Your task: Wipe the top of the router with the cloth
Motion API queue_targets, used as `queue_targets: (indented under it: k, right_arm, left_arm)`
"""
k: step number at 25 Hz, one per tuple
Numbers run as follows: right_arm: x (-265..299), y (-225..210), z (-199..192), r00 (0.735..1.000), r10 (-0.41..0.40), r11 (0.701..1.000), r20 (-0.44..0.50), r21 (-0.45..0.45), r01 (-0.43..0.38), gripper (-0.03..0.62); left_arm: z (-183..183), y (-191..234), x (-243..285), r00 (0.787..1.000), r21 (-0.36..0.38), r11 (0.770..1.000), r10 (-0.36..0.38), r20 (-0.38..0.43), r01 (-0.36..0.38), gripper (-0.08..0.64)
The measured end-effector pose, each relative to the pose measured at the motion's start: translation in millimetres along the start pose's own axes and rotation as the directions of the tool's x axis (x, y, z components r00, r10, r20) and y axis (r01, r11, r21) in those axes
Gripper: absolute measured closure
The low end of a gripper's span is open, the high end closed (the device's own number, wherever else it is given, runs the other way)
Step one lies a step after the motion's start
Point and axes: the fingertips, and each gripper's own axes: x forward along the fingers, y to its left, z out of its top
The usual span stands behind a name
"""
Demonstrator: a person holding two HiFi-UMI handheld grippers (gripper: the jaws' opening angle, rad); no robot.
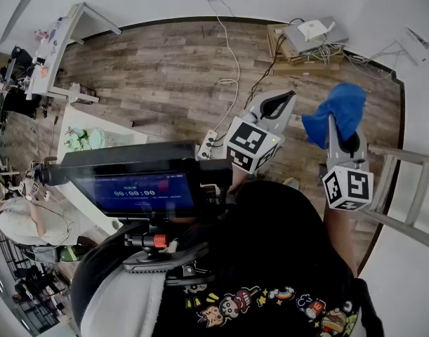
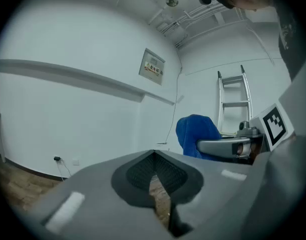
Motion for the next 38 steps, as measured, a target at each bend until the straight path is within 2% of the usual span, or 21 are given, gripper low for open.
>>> queue_targets:
  k: [9,12,15,20,28,31,35,38]
  right_arm:
    - [11.5,32.2,-27.6,1.000,0.001,1.000,-0.009,-0.006,-0.001,0.462]
    - [28.8,43.0,-19.5,1.000,-0.025,1.000,-0.015,-0.006,0.025,0.462]
    - [59.3,42.9,-6.0,0.998,-0.057,0.998,-0.018,-0.006,0.057,0.460]
    - [89.2,22.0,-20.2,0.996,-0.074,0.997,-0.051,0.019,0.075,0.460]
    - [109.5,17.9,-24.4,0.997,-0.064,0.998,-0.030,0.027,0.065,0.460]
    - [168.0,-21.1,-23.0,0.999,-0.043,0.998,-0.033,0.039,0.045,0.460]
    - [270.4,-102.8,-24.9,0.998,-0.012,0.998,-0.064,0.067,0.016,0.460]
    - [326.6,-162.1,-16.8,0.997,-0.008,0.997,-0.076,0.082,0.014,0.460]
  left_arm:
    - [-22.6,26.3,-23.1,1.000,-0.009,1.000,-0.002,0.009,0.002,0.560]
    - [-14.2,48.9,-27.1,1.000,-0.013,1.000,-0.021,0.001,0.021,0.560]
    - [-1.4,84.1,-16.0,0.999,-0.004,0.999,-0.032,-0.011,0.032,0.560]
    - [-12.8,113.4,17.9,0.997,-0.018,0.999,-0.046,-0.058,0.045,0.560]
    - [-10.4,121.8,38.4,0.996,0.007,0.997,-0.082,-0.045,0.082,0.560]
    - [-3.7,153.2,95.5,0.996,0.013,0.997,-0.074,-0.057,0.075,0.560]
    - [5.8,208.0,206.5,0.995,0.001,0.999,-0.049,-0.090,0.049,0.560]
    - [19.5,236.1,276.1,0.995,-0.011,0.999,-0.031,-0.093,0.030,0.560]
